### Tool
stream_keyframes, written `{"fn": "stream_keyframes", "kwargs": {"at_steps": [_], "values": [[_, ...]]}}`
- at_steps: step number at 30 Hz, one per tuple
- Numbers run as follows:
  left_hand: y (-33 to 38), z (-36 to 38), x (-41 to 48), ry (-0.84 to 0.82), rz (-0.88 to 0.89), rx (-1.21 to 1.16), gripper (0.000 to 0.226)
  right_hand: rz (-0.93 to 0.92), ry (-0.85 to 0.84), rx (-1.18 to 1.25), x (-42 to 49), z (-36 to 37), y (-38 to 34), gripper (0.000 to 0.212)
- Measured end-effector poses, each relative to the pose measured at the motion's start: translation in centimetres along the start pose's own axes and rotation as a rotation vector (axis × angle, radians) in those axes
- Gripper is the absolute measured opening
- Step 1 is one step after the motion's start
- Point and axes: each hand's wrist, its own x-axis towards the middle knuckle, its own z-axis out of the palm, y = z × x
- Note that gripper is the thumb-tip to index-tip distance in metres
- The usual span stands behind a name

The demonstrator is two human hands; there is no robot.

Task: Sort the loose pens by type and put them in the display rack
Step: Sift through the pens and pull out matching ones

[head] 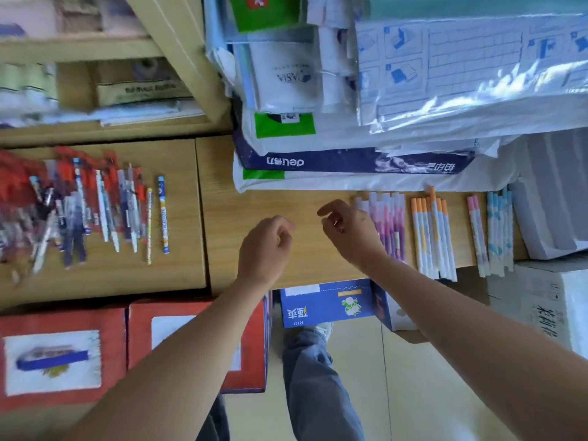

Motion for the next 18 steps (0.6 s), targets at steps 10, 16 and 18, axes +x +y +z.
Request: {"fn": "stream_keyframes", "kwargs": {"at_steps": [10,16,18], "values": [[-17.5,-17.6,-4.1,0.211,-0.085,0.304,0.02,-0.108,-0.19,0.031,-0.1,16.5,-16.7,0.026],[-27.0,-23.5,-5.8,0.095,-0.154,0.479,0.061,0.021,-0.101,-0.158,0.9,26.8,-21.3,0.066],[-28.8,-24.6,-5.8,0.026,-0.138,0.487,0.065,0.015,-0.065,-0.236,1.1,28.7,-22.2,0.065]]}}
